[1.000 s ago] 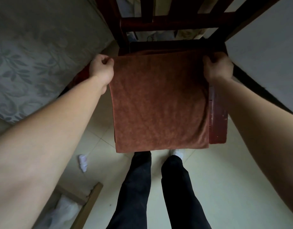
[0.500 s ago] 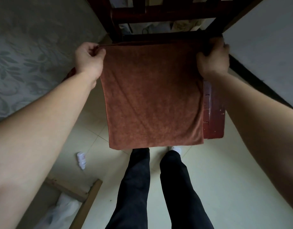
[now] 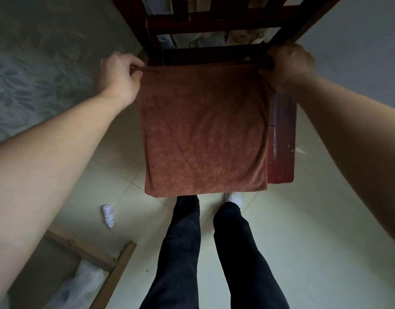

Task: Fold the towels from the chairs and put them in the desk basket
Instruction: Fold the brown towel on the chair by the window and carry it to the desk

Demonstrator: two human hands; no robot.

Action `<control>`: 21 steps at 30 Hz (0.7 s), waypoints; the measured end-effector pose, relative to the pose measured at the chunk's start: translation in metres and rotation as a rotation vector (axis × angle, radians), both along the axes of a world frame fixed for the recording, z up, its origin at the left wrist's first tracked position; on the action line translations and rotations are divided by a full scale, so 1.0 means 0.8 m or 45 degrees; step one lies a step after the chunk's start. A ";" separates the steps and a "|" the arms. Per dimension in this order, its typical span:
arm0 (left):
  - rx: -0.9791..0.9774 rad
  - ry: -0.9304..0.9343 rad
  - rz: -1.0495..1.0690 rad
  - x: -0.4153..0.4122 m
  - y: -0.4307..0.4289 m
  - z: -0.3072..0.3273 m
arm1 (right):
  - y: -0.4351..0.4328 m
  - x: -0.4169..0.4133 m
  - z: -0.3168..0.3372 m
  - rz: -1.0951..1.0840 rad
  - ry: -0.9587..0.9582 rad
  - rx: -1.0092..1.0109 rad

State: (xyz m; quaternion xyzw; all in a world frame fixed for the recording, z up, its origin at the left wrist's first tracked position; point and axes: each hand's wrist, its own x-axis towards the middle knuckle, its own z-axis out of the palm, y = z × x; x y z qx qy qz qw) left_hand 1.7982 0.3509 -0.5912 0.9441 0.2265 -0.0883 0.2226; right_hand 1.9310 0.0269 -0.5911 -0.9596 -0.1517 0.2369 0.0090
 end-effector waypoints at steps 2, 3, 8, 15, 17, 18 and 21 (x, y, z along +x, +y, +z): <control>0.018 -0.052 0.039 0.005 -0.007 0.007 | -0.018 0.007 0.013 -0.012 -0.115 0.043; 0.025 -0.081 0.040 0.007 -0.012 0.011 | -0.026 0.010 0.019 -0.012 -0.186 0.064; 0.072 -0.210 0.010 0.007 -0.045 0.037 | -0.055 0.007 0.056 -0.021 -0.378 0.176; 0.187 -0.113 -0.161 -0.086 -0.097 0.063 | -0.101 -0.092 0.069 0.135 -0.317 0.160; 0.190 -0.065 -0.242 -0.127 -0.110 0.059 | -0.122 -0.130 0.058 0.192 -0.316 0.113; 0.187 -0.038 -0.273 -0.150 -0.117 0.055 | -0.134 -0.151 0.052 0.233 -0.298 0.075; 0.184 0.010 -0.366 -0.207 -0.135 0.038 | -0.166 -0.203 0.033 0.380 -0.233 0.006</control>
